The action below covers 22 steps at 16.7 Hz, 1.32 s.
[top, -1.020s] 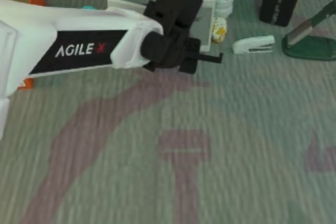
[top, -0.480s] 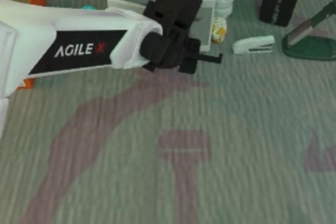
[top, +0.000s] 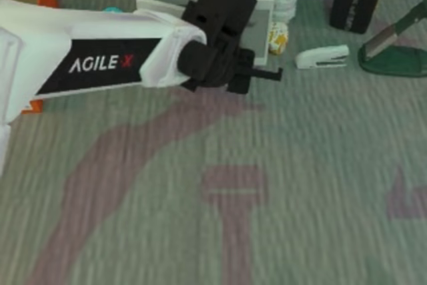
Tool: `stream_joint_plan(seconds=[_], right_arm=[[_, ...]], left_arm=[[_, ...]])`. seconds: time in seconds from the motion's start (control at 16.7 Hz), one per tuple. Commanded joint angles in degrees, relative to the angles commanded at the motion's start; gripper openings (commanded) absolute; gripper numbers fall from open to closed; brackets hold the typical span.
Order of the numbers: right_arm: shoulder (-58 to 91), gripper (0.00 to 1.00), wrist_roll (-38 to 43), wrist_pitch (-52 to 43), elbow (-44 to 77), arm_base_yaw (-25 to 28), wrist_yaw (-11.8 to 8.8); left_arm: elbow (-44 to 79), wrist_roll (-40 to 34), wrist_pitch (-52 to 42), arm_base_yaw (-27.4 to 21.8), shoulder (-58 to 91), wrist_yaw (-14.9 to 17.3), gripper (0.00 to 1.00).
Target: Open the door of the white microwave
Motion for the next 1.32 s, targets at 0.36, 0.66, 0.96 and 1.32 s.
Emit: stream_joint_plan(seconds=[0.36, 0.66, 0.96, 1.32], right_arm=[[0.0, 1.00, 0.0, 0.0, 0.0, 0.0, 0.0], [0.0, 1.00, 0.0, 0.0, 0.0, 0.0, 0.0], [0.0, 1.00, 0.0, 0.0, 0.0, 0.0, 0.0], [0.0, 1.00, 0.0, 0.0, 0.0, 0.0, 0.0]], left_arm=[[0.0, 0.0, 0.0, 0.0, 0.0, 0.0, 0.00], [-0.9, 0.7, 0.5, -0.1, -0.6, 1.0, 0.00], [-2.2, 2.1, 1.2, 0.5, -1.4, 1.7, 0.00], [-2.2, 2.1, 1.2, 0.5, -1.4, 1.7, 0.00]])
